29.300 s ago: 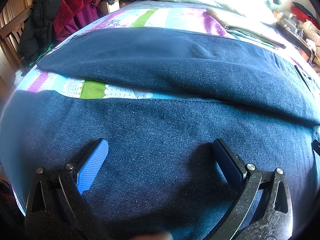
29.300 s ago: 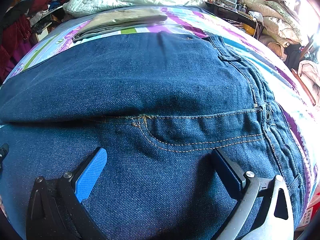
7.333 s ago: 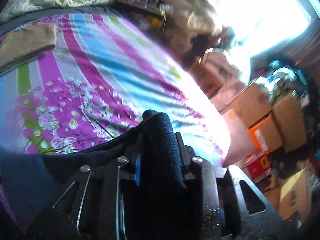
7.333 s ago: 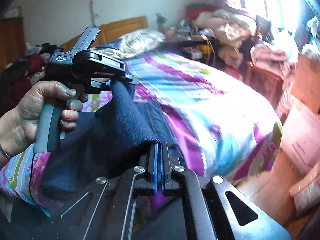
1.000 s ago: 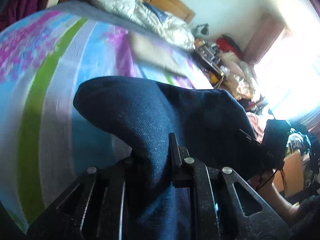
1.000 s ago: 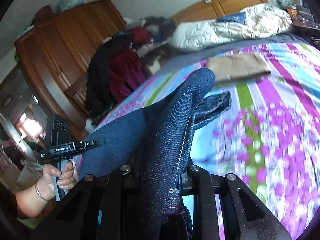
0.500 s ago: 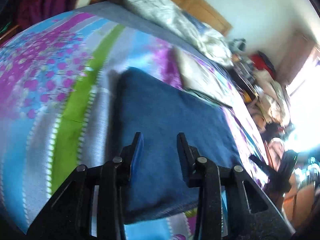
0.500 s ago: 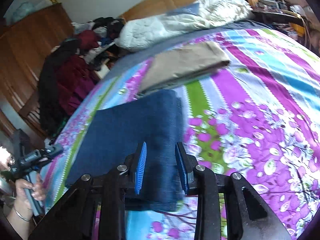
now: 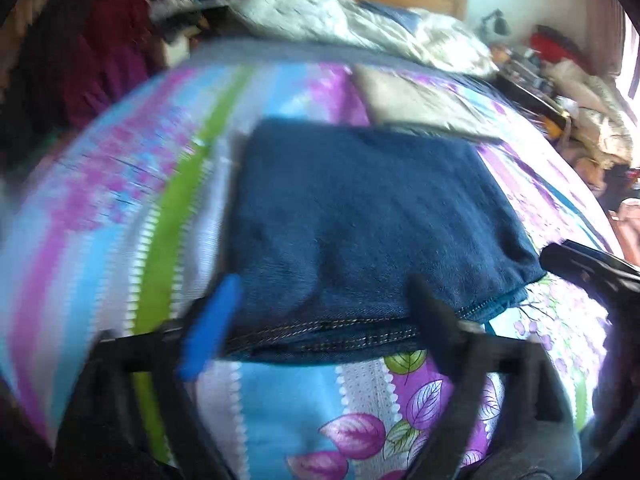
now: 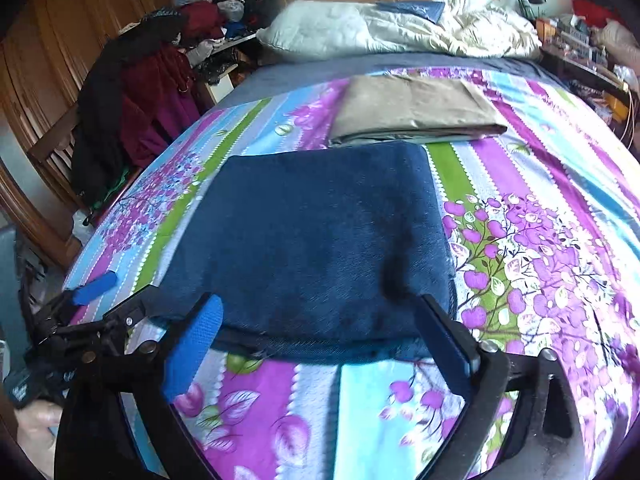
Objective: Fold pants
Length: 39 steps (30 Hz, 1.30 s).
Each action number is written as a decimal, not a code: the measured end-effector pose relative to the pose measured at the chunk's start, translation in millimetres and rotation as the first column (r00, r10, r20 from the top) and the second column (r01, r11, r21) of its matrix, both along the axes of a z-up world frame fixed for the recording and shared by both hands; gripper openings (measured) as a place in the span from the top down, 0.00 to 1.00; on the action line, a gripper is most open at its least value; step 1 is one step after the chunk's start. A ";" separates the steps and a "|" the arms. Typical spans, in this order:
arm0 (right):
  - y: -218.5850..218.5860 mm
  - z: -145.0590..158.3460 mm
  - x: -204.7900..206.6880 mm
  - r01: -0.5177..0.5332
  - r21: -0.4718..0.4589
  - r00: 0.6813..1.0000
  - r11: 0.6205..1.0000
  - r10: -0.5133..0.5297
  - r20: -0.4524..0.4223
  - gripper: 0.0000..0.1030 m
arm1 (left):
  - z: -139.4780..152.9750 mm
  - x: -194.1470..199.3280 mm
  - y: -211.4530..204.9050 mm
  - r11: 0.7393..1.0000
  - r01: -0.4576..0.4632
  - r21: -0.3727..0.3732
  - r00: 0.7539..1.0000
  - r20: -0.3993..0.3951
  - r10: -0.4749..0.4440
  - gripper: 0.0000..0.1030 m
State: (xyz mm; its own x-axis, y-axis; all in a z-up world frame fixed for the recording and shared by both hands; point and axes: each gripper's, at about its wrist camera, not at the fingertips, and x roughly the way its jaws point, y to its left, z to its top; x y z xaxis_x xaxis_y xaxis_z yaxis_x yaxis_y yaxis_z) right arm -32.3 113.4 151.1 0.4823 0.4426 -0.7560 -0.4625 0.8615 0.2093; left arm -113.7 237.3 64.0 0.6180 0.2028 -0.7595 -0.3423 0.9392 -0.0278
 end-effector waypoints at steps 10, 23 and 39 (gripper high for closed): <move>-15.7 -91.8 -45.9 0.114 -0.325 0.958 0.939 -0.191 -0.214 0.01 | -51.1 -48.6 -17.0 0.997 -0.077 0.020 0.988 -0.130 0.079 0.00; -20.6 -95.9 -58.9 0.185 -0.301 0.974 0.935 -0.216 -0.072 0.00 | -81.8 -32.4 3.8 0.993 -0.117 0.009 0.962 -0.247 0.116 0.00; -3.7 -31.8 -60.4 0.209 -0.298 0.978 0.932 -0.205 0.043 0.06 | -42.7 -47.4 -6.9 0.975 -0.212 0.058 0.955 -0.200 0.220 0.12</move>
